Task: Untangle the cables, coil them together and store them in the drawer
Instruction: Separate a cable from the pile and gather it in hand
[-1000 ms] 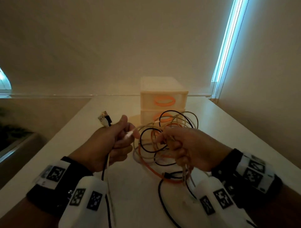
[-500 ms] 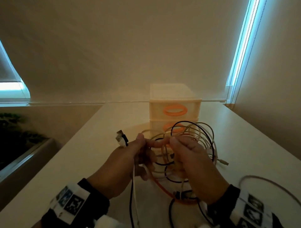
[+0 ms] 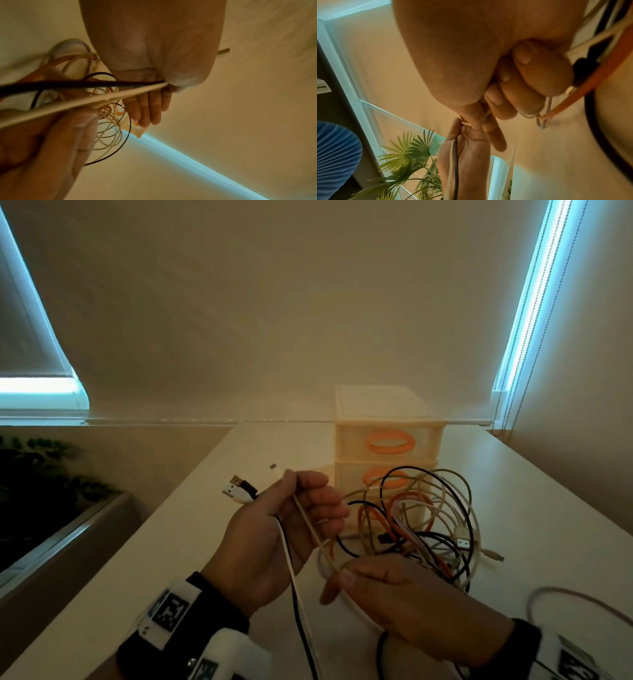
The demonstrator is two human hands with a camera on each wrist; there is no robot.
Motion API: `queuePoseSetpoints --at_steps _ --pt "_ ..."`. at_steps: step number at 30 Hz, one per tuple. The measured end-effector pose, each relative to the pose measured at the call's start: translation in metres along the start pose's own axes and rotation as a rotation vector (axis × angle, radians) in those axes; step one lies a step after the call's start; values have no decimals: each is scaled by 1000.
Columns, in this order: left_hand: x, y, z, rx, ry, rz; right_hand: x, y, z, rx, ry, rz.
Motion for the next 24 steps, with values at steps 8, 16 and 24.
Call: queuePoseSetpoints --at_steps 8,16,24 --pt "-6 0 14 75 -17 2 -14 4 5 197 269 96" --pt "-7 -1 48 -21 -477 -342 -41 17 -12 157 -36 186" --pt "5 -13 -27 -239 361 -410 -49 14 -25 -173 -213 662"
Point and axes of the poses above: each hand's wrist, its own y-axis towards the middle knuckle, its own x-axis out of the palm, z = x × y, the point moved 6 cm from there along y, towards the middle knuckle, and after that the axes turned 5 degrees about x, right-handed, at the moved point
